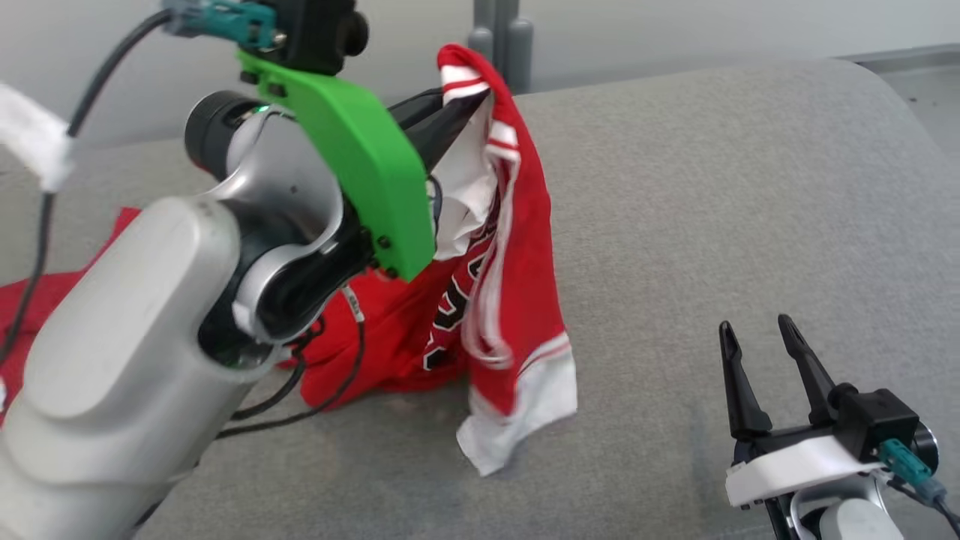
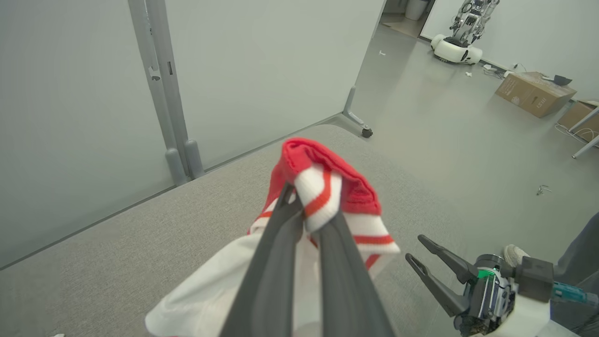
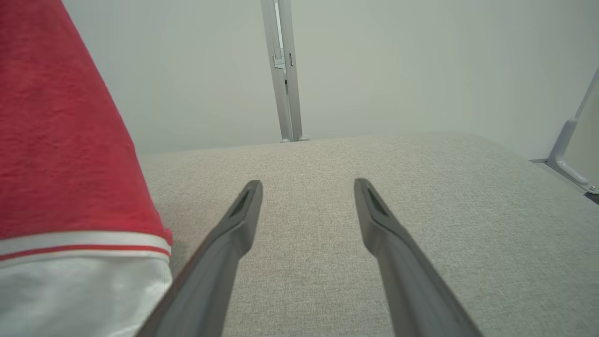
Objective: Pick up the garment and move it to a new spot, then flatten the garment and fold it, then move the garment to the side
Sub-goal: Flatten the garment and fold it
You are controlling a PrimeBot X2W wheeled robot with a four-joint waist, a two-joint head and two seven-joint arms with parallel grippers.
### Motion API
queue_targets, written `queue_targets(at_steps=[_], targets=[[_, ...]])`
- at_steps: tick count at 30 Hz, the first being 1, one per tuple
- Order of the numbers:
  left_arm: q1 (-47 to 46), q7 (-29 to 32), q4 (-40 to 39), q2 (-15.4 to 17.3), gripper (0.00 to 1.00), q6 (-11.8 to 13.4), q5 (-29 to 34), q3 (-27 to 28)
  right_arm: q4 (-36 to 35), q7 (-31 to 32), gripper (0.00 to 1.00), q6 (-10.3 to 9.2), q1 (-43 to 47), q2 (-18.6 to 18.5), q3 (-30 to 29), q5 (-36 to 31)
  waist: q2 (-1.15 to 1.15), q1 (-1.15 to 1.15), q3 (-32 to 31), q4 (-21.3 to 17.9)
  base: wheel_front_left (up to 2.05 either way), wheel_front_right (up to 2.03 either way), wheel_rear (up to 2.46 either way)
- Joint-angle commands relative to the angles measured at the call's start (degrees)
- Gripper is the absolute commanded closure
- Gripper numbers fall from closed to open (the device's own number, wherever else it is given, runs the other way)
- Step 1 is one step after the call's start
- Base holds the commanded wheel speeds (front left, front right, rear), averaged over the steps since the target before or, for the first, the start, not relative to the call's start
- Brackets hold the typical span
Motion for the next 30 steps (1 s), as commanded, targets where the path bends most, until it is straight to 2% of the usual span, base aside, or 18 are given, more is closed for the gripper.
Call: queue_targets(at_steps=[1,5,7,9,11,14,15,17,19,20,22,24,30], targets=[[-2.0,-0.6,1.8,-0.6,1.00,-0.4,1.2,-0.3,-0.2,-0.2,0.00,-0.02,-1.0,-0.1,-0.1,0.7,0.00,0.00,2.6,-3.4,0.00,0.00,0.00],[-5.7,-0.9,9.6,-1.5,1.00,-2.4,4.4,-2.3,-0.4,-0.2,0.00,-0.02,-2.7,-0.1,0.2,1.9,0.00,0.00,5.6,-7.7,0.00,0.00,0.00],[-7.5,-0.8,13.6,-0.9,1.00,-3.6,5.4,-2.8,-0.2,-0.2,0.00,-0.02,-3.5,-0.1,0.6,2.9,0.00,0.00,7.2,-10.1,0.00,0.00,0.00],[-9.1,-1.6,16.6,-0.3,1.00,-6.9,6.1,-3.4,-0.1,-0.2,0.00,-0.01,-3.9,-0.1,1.0,4.3,0.00,0.00,8.5,-12.4,0.00,0.00,0.00],[-9.6,-2.7,20.1,0.8,1.00,-8.4,6.6,-3.0,0.2,-0.2,0.00,-0.02,-4.2,-0.1,1.7,5.8,0.00,0.00,9.8,-15.0,0.00,0.00,0.00],[-10.6,-5.9,23.9,0.3,1.00,-10.9,7.2,-2.5,0.5,-0.2,0.00,-0.01,-3.9,-0.1,2.1,8.0,0.00,0.00,11.3,-17.6,0.00,0.00,0.00],[-11.0,-7.6,24.8,0.1,1.00,-12.6,7.7,-2.8,0.6,-0.2,0.00,-0.01,-3.6,-0.1,2.3,8.5,0.00,0.00,11.7,-18.2,0.00,0.00,0.00],[-9.9,-10.2,28.5,-0.4,0.88,-13.1,7.1,-2.2,0.7,-0.2,0.00,-0.01,-3.4,-0.1,2.9,9.1,0.00,0.00,12.2,-19.3,0.00,0.00,0.00],[-9.0,-11.0,31.2,-0.3,0.78,-14.6,7.9,-3.2,0.7,-0.2,0.00,-0.01,-3.1,-0.1,3.0,9.4,0.00,0.00,12.1,-20.1,0.00,0.00,0.00],[-8.5,-11.2,32.4,-0.5,0.65,-15.1,7.8,-3.5,0.8,-0.2,0.00,-0.01,-2.8,-0.1,2.9,9.4,0.00,0.00,12.0,-20.2,0.00,0.00,0.00],[-8.0,-12.4,34.7,-0.8,0.46,-15.5,7.8,-3.6,0.8,-0.2,0.00,-0.01,-2.6,-0.1,2.4,8.9,0.00,0.00,11.7,-20.2,0.00,0.00,0.00],[-7.0,-14.0,36.8,-1.2,0.00,-14.8,7.8,-3.3,0.6,-0.2,0.00,-0.01,-2.6,-0.1,1.7,8.1,0.00,0.00,11.1,-19.5,0.00,0.00,0.00],[-5.1,-14.8,38.2,-2.1,0.00,-14.2,6.7,-3.1,0.1,-0.2,0.00,-0.02,-2.2,-0.1,0.3,5.1,0.00,0.00,9.3,-16.0,0.00,0.00,0.00]])
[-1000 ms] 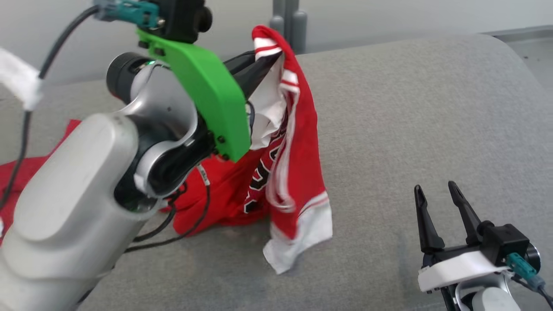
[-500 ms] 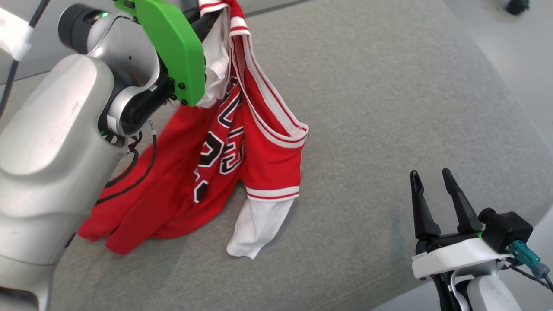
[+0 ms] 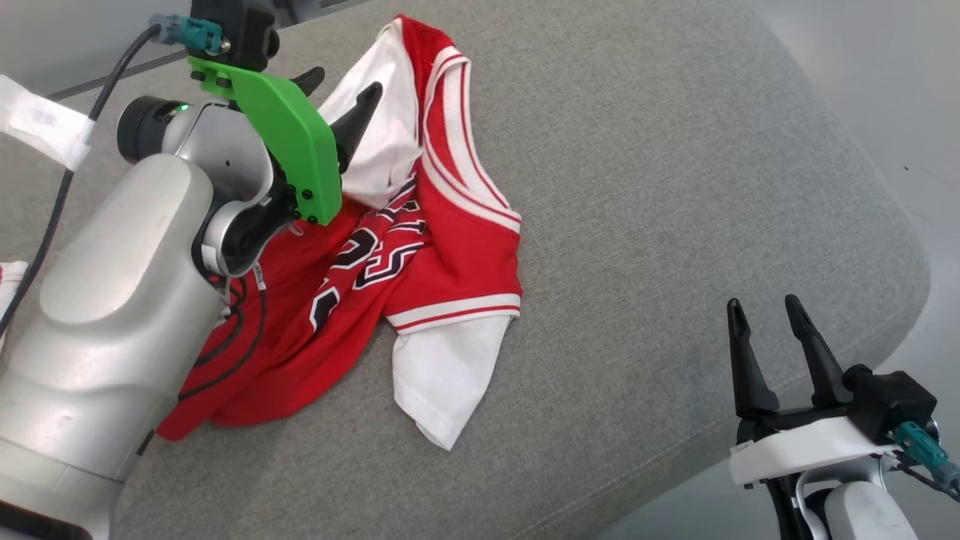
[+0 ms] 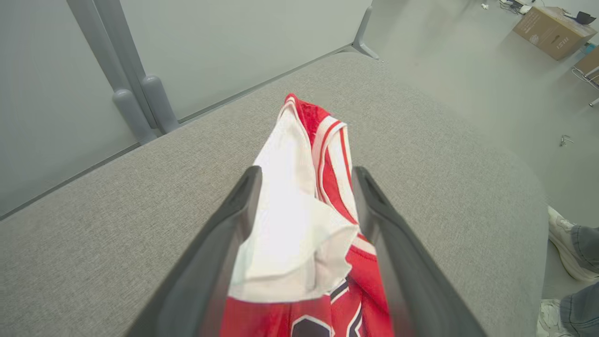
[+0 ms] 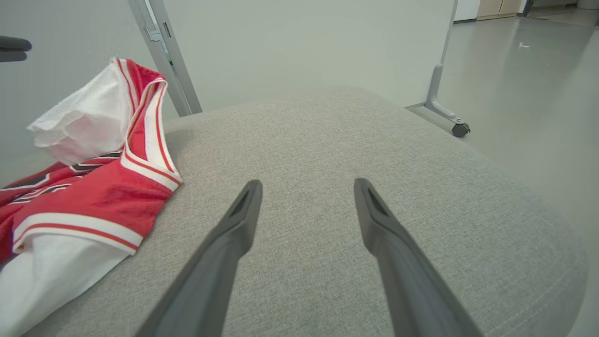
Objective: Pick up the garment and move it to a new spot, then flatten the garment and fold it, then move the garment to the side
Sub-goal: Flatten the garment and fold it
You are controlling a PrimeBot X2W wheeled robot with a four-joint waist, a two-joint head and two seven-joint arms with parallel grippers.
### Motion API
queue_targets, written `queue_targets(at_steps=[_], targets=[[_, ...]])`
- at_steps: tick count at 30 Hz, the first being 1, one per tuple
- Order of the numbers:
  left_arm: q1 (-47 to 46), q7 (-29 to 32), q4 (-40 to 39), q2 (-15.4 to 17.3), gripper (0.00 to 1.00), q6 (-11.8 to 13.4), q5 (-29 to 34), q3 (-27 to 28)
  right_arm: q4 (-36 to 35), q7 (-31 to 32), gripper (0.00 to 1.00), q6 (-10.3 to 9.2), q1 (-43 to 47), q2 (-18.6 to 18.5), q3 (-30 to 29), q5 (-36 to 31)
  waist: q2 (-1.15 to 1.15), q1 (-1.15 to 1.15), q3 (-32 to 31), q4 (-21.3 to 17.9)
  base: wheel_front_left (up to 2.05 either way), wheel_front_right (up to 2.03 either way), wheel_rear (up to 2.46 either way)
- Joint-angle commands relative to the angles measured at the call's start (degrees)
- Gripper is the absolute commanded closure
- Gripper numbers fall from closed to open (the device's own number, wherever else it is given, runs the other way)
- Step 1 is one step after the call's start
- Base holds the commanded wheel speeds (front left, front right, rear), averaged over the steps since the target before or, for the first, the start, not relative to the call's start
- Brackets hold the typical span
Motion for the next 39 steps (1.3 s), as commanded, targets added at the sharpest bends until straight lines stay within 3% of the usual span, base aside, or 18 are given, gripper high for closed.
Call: queue_targets(at_steps=[1,6,13,18,27,39], targets=[[1.0,0.1,-0.4,0.4,0.00,0.5,-0.5,0.3,-0.4,-0.2,0.00,-0.01,0.8,-0.1,-0.6,-1.1,0.00,-0.01,-2.1,3.4,0.00,0.00,0.00],[5.2,-0.8,-5.3,4.3,0.00,3.6,-1.1,2.3,-0.7,-0.2,0.00,-0.01,1.6,-0.1,-1.7,-3.5,0.00,-0.01,-4.6,8.0,0.00,0.00,0.00],[21.9,-5.4,-19.7,9.1,0.00,10.1,-3.9,4.3,-1.1,-0.2,0.00,-0.02,3.7,-0.1,-3.0,-5.5,0.00,-0.01,-6.4,14.8,0.00,0.00,0.00],[31.3,-9.9,-26.0,7.8,0.00,13.5,-4.5,4.0,-1.6,-0.2,0.00,-0.02,4.0,-0.1,-3.0,-7.5,0.00,-0.01,-5.1,19.9,0.00,0.00,0.00],[34.9,-9.5,-26.2,7.4,0.00,12.6,-5.6,2.0,-2.2,-0.2,0.00,-0.02,2.4,-0.1,-2.9,-9.9,0.00,-0.01,-3.0,22.2,0.00,0.00,0.00],[36.5,-10.1,-19.9,8.5,0.00,13.1,-7.7,4.1,-1.8,-0.2,0.00,-0.02,2.7,-0.1,-2.4,-8.8,0.00,-0.01,-2.1,19.2,0.00,0.00,0.00]])
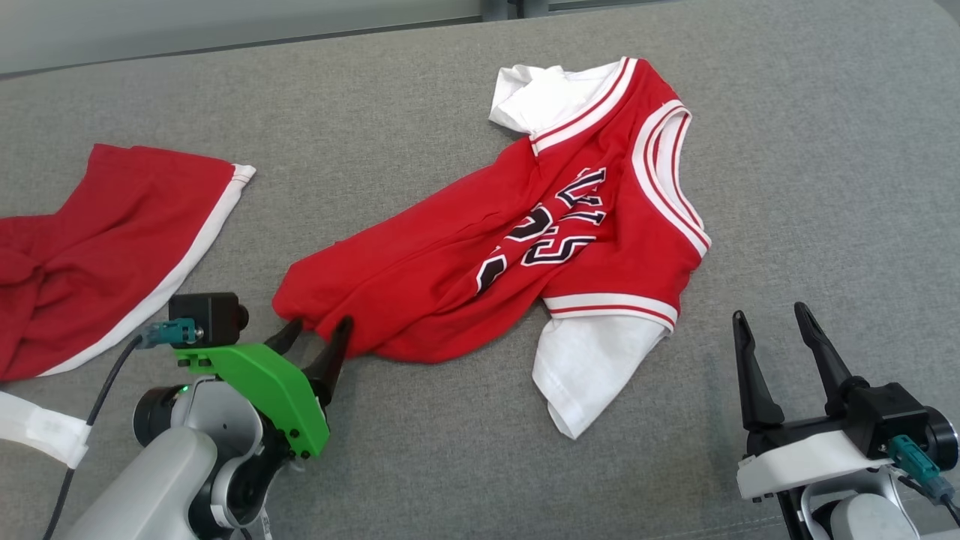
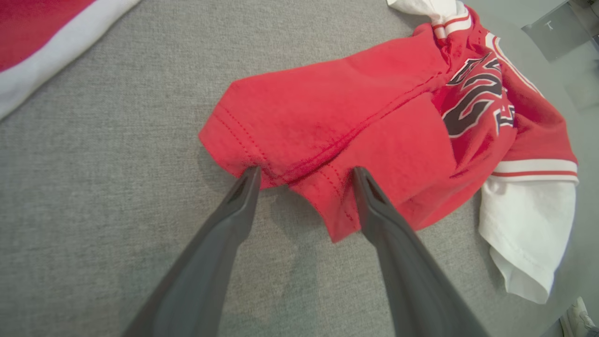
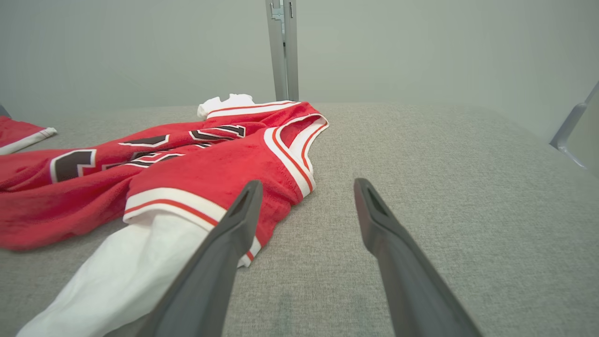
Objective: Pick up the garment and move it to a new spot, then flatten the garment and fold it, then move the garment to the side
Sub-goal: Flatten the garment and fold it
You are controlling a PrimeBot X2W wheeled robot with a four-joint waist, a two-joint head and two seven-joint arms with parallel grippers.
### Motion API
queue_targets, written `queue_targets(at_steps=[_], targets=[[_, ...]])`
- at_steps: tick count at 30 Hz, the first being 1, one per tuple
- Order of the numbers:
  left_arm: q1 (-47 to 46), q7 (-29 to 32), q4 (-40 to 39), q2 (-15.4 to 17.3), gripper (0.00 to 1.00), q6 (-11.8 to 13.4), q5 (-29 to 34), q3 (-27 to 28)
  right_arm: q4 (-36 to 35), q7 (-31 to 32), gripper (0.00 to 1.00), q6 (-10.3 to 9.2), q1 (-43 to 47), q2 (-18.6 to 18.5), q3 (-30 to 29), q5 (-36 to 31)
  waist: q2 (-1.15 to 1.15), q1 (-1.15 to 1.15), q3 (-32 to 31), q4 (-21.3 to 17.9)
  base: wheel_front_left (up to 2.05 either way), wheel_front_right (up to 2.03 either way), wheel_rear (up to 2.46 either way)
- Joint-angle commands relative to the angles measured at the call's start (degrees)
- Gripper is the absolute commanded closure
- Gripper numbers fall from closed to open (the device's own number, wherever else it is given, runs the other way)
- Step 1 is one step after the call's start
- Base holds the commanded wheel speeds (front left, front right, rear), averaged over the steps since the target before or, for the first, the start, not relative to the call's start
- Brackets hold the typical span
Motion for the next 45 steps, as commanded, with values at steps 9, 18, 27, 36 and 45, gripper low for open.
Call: queue_targets(at_steps=[9,18,27,36,45], targets=[[2.5,-0.3,-0.5,-0.9,1.00,-1.3,-1.7,-0.3,0.1,-0.2,0.00,0.00,0.8,-0.1,-0.4,1.2,0.00,0.00,-0.3,-0.7,0.00,0.00,0.00],[0.4,-4.1,-2.7,-2.1,1.00,-2.2,-0.8,1.1,0.4,-0.2,0.00,-0.01,1.1,-0.2,-0.4,0.6,0.00,0.00,-1.2,0.3,0.00,0.00,0.00],[6.1,-4.7,-13.5,-0.7,1.00,-0.9,0.4,-1.2,0.5,-0.2,0.00,-0.01,2.4,-0.2,-0.6,0.8,0.00,0.00,-2.6,0.9,0.00,0.00,0.00],[16.6,-5.5,-16.1,1.6,1.00,1.8,-0.7,-3.8,0.4,-0.2,0.00,-0.01,3.9,-0.1,-1.1,0.4,0.00,0.00,-3.4,2.8,0.00,0.00,0.00],[20.0,-6.4,-8.3,-2.0,1.00,0.8,-2.7,-5.6,0.5,-0.2,0.00,-0.01,4.1,-0.2,-1.0,-0.5,0.00,0.00,-3.7,4.6,0.00,0.00,0.00]])
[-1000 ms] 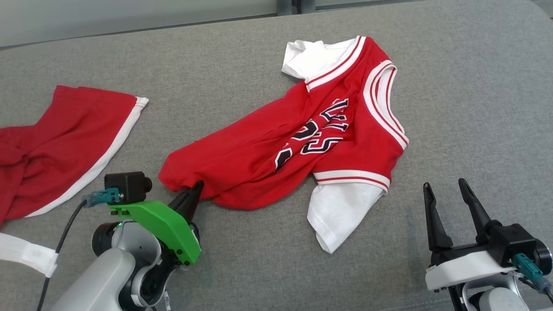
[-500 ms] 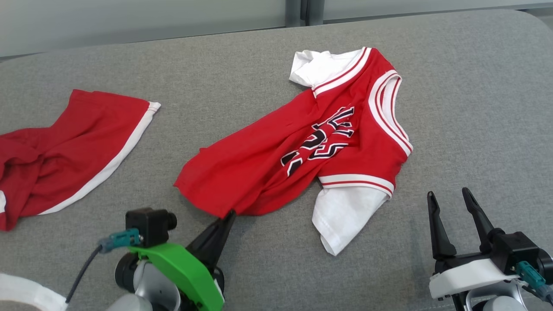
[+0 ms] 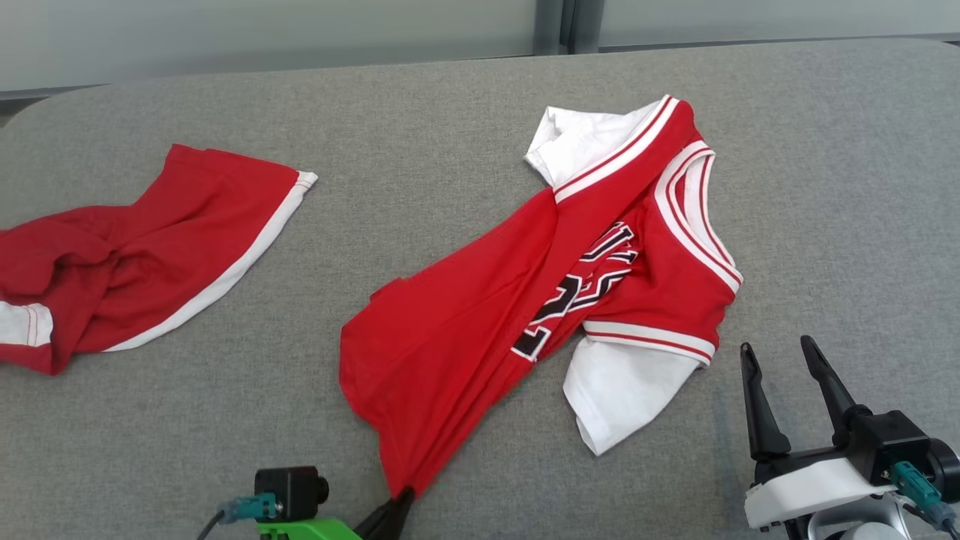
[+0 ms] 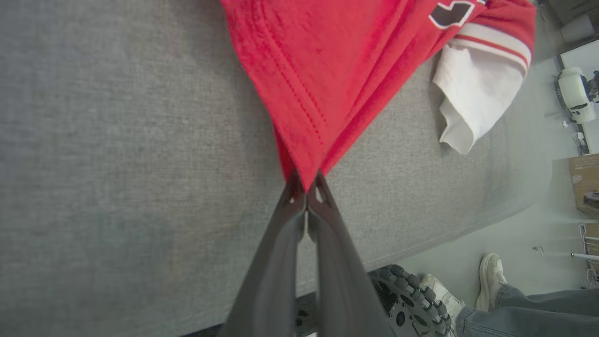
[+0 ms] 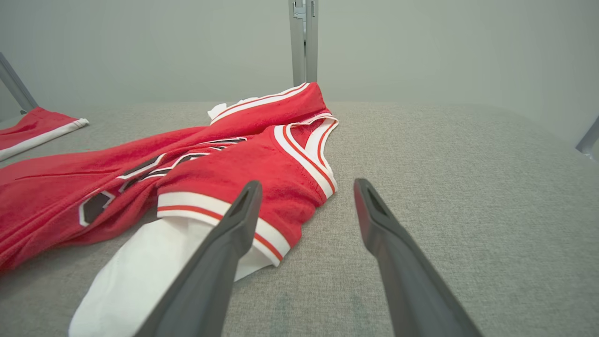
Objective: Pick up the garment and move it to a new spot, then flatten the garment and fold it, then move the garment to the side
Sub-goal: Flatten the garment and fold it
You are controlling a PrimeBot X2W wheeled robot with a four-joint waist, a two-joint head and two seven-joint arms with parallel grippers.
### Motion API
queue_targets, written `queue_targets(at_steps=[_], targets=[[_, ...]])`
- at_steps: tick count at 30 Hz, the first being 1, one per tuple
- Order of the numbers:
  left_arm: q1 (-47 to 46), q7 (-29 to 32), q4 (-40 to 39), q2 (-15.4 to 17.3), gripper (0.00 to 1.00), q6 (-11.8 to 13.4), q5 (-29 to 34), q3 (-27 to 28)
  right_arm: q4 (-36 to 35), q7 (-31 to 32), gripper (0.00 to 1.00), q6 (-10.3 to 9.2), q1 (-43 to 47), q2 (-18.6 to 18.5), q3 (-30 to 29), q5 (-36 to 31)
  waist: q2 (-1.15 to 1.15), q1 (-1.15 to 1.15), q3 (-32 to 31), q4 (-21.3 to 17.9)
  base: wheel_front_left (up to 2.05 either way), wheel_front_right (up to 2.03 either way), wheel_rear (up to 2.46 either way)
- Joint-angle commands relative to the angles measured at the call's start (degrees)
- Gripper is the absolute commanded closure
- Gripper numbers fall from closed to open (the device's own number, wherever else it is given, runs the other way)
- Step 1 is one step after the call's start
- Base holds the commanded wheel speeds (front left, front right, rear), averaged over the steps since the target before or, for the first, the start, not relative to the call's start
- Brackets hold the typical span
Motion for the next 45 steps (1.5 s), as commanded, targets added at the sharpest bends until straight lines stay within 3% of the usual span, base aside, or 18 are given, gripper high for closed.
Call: queue_targets(at_steps=[1,9,10,11,12,19,25,27,30,37,42,45], targets=[[0.9,0.0,0.4,-0.1,1.00,-0.1,-0.3,-0.1,0.0,-0.2,0.00,-0.02,0.6,-0.2,-0.1,-0.1,0.00,0.00,-0.1,0.3,0.00,0.00,0.00],[0.8,-2.2,4.8,-1.8,0.99,-1.5,-0.4,0.1,0.0,-0.2,0.00,-0.01,1.1,-0.2,-0.1,-0.5,0.00,0.00,-0.5,1.5,0.00,0.00,0.00],[0.4,-2.8,4.9,-2.1,0.65,-1.4,-0.1,0.4,0.0,-0.2,0.00,-0.01,1.2,-0.2,0.0,-0.5,0.00,0.00,-0.6,1.6,0.00,0.00,0.00],[0.0,-3.5,5.0,-2.6,0.15,-1.2,0.0,0.7,0.0,-0.2,0.00,-0.02,1.2,-0.2,0.0,-0.4,0.00,0.00,-0.6,1.7,0.00,0.00,0.00],[-0.2,-3.9,5.1,-3.0,0.00,-1.1,0.0,0.9,0.0,-0.2,0.00,-0.02,1.1,-0.2,0.2,-0.4,0.00,0.00,-0.8,1.8,0.00,0.00,0.00],[0.9,-5.0,4.8,-4.6,0.00,-1.3,-1.2,1.0,-0.8,-0.2,0.00,-0.01,0.8,-0.2,0.5,-0.1,0.00,0.00,-1.6,0.9,0.00,0.00,0.00],[3.4,-9.7,3.9,-4.2,0.00,1.0,-0.8,3.9,-1.8,-0.2,0.00,-0.01,2.4,-0.2,-0.6,0.0,0.00,0.00,-3.1,0.1,0.00,0.00,0.00],[3.6,-15.2,2.9,-3.7,0.00,0.5,1.8,5.5,-3.1,-0.2,0.00,-0.01,3.1,-0.2,-1.7,0.3,0.00,0.00,-4.1,0.2,0.00,0.00,0.00],[3.4,-18.1,2.9,-3.1,0.00,0.3,4.7,6.9,-4.0,-0.2,0.00,-0.02,4.0,-0.2,-2.5,0.7,0.00,0.00,-5.2,0.6,0.00,0.00,0.00],[2.5,-19.8,4.7,-2.7,0.00,-0.6,11.0,9.9,-4.8,-0.2,0.00,-0.01,4.8,-0.2,-3.0,0.1,0.00,0.00,-7.5,1.7,0.00,0.00,0.00],[1.8,-19.9,6.3,-4.4,0.00,-1.4,15.2,13.8,-4.9,-0.2,0.00,-0.02,4.6,-0.2,-3.4,-0.8,0.00,0.00,-8.0,3.1,0.00,0.00,0.00],[3.0,-19.9,7.8,-5.4,0.00,-3.2,18.9,16.1,-4.3,-0.2,0.00,-0.01,4.9,-0.2,-3.5,-1.5,0.00,0.00,-8.8,4.1,0.00,0.00,0.00]])
